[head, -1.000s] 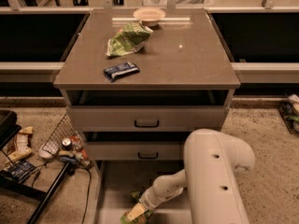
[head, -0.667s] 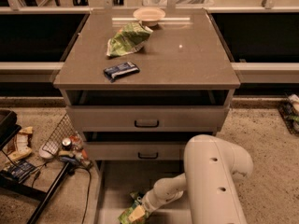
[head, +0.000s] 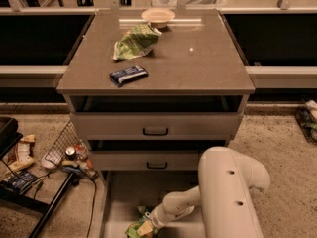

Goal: Pick green rice chip bag from bottom drawer and place on counter

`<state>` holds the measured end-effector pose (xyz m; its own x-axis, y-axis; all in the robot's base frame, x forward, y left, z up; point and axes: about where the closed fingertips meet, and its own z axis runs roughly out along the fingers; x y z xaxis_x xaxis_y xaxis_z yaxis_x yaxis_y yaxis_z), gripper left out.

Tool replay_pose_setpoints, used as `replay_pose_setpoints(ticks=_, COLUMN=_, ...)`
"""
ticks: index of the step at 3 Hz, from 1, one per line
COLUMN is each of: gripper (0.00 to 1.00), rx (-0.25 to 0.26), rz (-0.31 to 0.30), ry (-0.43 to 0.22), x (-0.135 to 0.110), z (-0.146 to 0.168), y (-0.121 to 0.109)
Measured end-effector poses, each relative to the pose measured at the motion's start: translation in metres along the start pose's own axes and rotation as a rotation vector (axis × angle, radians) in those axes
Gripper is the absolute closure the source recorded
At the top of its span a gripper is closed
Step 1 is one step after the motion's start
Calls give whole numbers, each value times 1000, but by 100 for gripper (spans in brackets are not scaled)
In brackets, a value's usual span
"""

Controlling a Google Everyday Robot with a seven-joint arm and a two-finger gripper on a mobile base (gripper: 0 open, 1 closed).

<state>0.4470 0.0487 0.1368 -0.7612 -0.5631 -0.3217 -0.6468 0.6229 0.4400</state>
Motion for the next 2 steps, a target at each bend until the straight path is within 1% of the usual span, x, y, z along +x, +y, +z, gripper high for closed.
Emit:
replay_pose_setpoints(ticks=1, gripper=92, rx=0, rz=0, ry=0, x=0, z=0, y=0)
replay_pose_setpoints(ticks=2, gripper=100, rx=-1, rz=0, ry=1, x=0, z=0, y=1)
